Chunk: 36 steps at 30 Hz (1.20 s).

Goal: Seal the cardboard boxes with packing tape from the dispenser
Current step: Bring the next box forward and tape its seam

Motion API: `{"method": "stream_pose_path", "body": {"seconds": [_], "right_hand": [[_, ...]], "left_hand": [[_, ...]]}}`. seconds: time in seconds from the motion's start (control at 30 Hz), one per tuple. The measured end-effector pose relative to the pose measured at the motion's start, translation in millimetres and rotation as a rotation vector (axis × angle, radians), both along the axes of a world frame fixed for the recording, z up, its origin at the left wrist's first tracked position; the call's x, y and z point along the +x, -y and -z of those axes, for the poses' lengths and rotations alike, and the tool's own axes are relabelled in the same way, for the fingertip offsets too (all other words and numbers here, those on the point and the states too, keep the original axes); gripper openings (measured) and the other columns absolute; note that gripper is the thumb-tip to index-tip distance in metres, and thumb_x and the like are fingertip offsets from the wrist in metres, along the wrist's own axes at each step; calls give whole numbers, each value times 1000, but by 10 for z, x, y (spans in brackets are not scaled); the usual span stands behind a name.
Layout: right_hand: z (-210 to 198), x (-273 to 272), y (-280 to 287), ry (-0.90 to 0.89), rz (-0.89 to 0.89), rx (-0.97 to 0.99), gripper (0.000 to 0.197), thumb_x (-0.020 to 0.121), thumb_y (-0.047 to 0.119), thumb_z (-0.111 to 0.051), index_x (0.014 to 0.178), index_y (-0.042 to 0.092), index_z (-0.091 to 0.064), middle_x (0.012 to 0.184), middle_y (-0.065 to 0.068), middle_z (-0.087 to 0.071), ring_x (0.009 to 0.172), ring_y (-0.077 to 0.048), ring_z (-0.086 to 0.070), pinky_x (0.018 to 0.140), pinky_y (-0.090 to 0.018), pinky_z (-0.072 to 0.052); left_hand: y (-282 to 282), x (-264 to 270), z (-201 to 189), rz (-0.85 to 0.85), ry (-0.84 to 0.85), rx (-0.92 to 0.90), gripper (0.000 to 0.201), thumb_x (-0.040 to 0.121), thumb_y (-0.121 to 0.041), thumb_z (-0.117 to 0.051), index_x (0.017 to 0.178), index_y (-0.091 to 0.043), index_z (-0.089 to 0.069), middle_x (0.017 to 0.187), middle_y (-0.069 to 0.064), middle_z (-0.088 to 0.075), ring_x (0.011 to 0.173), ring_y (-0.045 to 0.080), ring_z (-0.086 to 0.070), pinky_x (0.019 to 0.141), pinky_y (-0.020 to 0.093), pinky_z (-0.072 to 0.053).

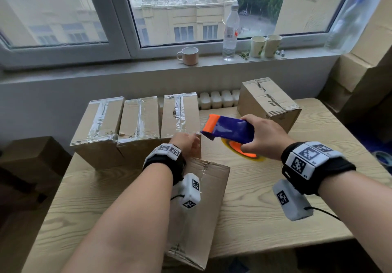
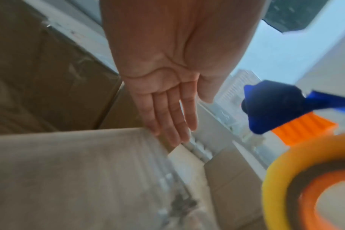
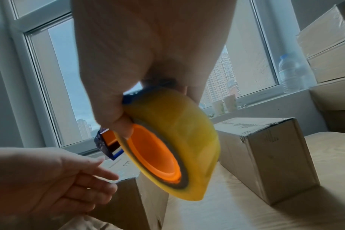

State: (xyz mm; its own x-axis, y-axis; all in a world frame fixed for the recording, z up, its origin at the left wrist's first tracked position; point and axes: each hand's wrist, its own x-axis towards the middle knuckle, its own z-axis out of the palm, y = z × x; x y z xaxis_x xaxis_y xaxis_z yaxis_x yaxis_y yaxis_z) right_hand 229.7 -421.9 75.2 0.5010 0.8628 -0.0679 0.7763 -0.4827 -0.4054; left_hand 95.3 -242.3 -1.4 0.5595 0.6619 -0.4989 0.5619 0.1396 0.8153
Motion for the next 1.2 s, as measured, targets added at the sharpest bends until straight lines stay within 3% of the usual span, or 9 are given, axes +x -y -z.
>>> {"method": "stream_pose_path", "body": {"seconds": [0.1, 0.2, 0.3, 0.4, 0.63, 0.77, 0.87, 0.93, 1.2], "right_hand": [[-77, -14, 3, -32, -28, 62, 60, 68, 32, -77, 122, 24, -53, 95, 5, -61, 87, -17, -59, 81, -34, -50], [-118, -36, 0, -48, -47, 90, 61, 67, 29, -77, 123, 25, -53, 95, 6, -61, 87, -16, -58, 80, -32, -49], [-142, -57, 7, -59, -65, 106, 61, 68, 29, -78, 123, 25, -53, 96, 6, -61, 87, -15, -59, 80, -31, -50], [-153, -77, 20, -63, -74, 115, 61, 67, 28, -78, 123, 25, -53, 96, 6, -61, 87, -15, -59, 81, -32, -51], [-168, -133, 33, -94, -98, 137, 61, 68, 26, -80, 123, 24, -54, 95, 6, -61, 88, -14, -60, 79, -27, -50], [-155, -150, 35, -92, -98, 146, 62, 66, 26, -80, 123, 24, -55, 94, 5, -61, 86, -15, -59, 75, -24, -46], [-148, -171, 36, -105, -107, 141, 61, 67, 24, -79, 123, 24, -55, 94, 5, -61, 85, -14, -59, 75, -23, -46], [-148, -190, 38, -103, -117, 138, 60, 68, 23, -79, 123, 24, -55, 93, 6, -61, 84, -13, -59, 73, -21, -46], [-157, -243, 33, -112, -140, 141, 64, 69, 23, -80, 127, 22, -53, 97, 5, -59, 88, -13, -58, 76, -22, -48]], "left_hand": [[-4, 7, -155, -84, 110, -227, 41, 101, -42, -35, 87, -13, -61, 84, 3, -68, 76, 14, -62, 80, 31, -39], [-25, -13, -250, -131, 236, -327, 39, 100, -43, -40, 101, -9, -60, 88, 8, -71, 79, 18, -68, 89, 36, -44], [-14, -38, -298, -186, 304, -358, 12, 98, -20, -50, 99, -11, -58, 68, 5, -72, 58, 13, -69, 71, 29, -50], [-12, -67, -285, -196, 326, -365, 8, 97, -9, -50, 92, -14, -55, 62, 4, -71, 53, 12, -68, 68, 26, -48], [35, -117, -287, -247, 370, -395, 10, 93, -2, -55, 92, -12, -56, 85, 12, -64, 66, 17, -63, 48, 22, -53], [36, -149, -288, -292, 369, -422, 10, 90, -1, -59, 85, -9, -57, 78, 12, -64, 49, 12, -65, 45, 19, -53], [36, -174, -277, -304, 359, -433, 10, 90, -4, -59, 82, -9, -55, 75, 8, -65, 55, 12, -64, 45, 18, -53], [24, -190, -261, -303, 347, -422, 9, 89, -8, -61, 83, -11, -55, 79, 7, -64, 62, 12, -62, 45, 16, -50], [1, -249, -245, -205, 296, -372, 14, 93, -12, -56, 79, -15, -54, 75, 4, -51, 39, 0, -45, 37, 12, -29]]}}
